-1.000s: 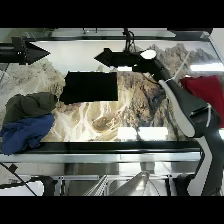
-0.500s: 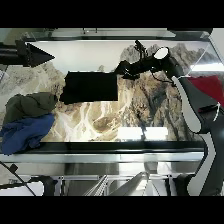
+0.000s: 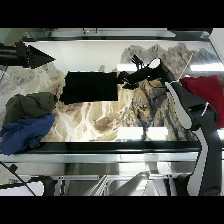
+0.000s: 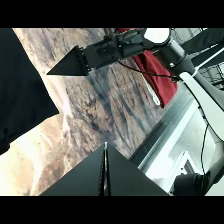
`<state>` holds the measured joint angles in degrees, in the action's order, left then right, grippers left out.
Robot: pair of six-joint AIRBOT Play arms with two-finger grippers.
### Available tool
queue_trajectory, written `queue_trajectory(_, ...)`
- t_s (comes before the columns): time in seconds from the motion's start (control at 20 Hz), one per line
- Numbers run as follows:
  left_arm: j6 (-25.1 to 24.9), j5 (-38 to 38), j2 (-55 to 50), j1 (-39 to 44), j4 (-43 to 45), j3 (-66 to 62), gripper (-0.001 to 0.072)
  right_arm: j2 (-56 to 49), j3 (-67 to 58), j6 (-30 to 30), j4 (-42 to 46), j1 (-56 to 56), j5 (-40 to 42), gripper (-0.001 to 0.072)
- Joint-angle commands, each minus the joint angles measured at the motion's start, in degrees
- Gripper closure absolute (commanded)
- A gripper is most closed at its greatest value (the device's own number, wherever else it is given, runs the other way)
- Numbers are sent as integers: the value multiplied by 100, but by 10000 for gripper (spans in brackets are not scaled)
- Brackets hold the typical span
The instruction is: Fold the shirts.
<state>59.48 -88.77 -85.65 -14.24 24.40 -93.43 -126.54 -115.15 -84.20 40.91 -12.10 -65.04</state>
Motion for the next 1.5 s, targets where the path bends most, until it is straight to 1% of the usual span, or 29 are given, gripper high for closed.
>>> queue_trajectory(0.0, -11, 33, 0, -7, 0, 2, 695, -181, 2, -28, -66, -46, 177, 6)
queue_trajectory(0.1, -13, 28, 0, -7, 0, 2, 694, -299, 2, -26, -264, -122, 361, 7)
queue_trajectory(0.2, -15, 37, 0, -7, 0, 2, 694, -452, 2, -22, -787, -197, 568, 10)
queue_trajectory(0.25, -42, 42, 0, -7, 0, 2, 695, -525, 2, 83, -1161, -234, 656, 12)
queue_trajectory(0.35, -59, 35, 0, -7, 0, 2, 695, -647, 2, 507, -1954, -328, 835, 27)
queue_trajectory(0.45, -61, 35, 0, -7, 0, 2, 694, -704, 0, 852, -2398, -450, 1029, 282)
queue_trajectory(0.5, -61, 35, 0, -7, 0, 2, 695, -706, 0, 940, -2553, -496, 1080, 366)
queue_trajectory(0.55, -61, 33, 0, -7, 0, 2, 694, -702, -11, 1056, -2686, -525, 1078, 576)
queue_trajectory(0.6, -61, 33, 0, -7, 0, 2, 694, -688, -28, 1152, -2861, -525, 1043, 671)
queue_trajectory(0.65, -59, 22, 0, -7, 0, 2, 695, -636, -28, 1274, -3003, -514, 962, 695)
queue_trajectory(0.75, -52, 20, 0, -7, 0, 2, 695, -323, -28, 1456, -3023, -472, 826, 696)
queue_trajectory(0.85, -50, 22, 0, -7, -2, 2, 694, 280, -28, 1687, -2990, -374, 772, 696)
queue_trajectory(0.9, -22, 4, 0, -7, -2, 2, 695, 640, -28, 1700, -2806, -289, 774, 696)
queue_trajectory(0.95, 63, -24, 0, -4, -2, 2, 695, 1067, -28, 1683, -2446, -170, 758, 697)
queue_trajectory(1.0, 142, -52, 0, 0, -2, 2, 695, 1478, -26, 1521, -2035, -31, 699, 696)
queue_trajectory(1.1, 297, -278, 11, 31, -2, 2, 696, 2352, -26, 942, -1025, 374, 428, 697)
queue_trajectory(1.2, 531, -566, 127, 129, 2, 9, 697, 3185, -26, 339, -98, 920, -90, 697)
queue_trajectory(1.25, 603, -625, 275, 214, -9, 76, 697, 3580, -26, 138, 236, 1244, -433, 697)
queue_trajectory(1.35, 769, -542, 850, 466, -7, 551, 697, 4264, -24, -90, 584, 1899, -1080, 697)
queue_trajectory(1.45, 791, -356, 1596, 796, -2, 1211, 696, 4800, -22, -133, 651, 2553, -1484, 696)
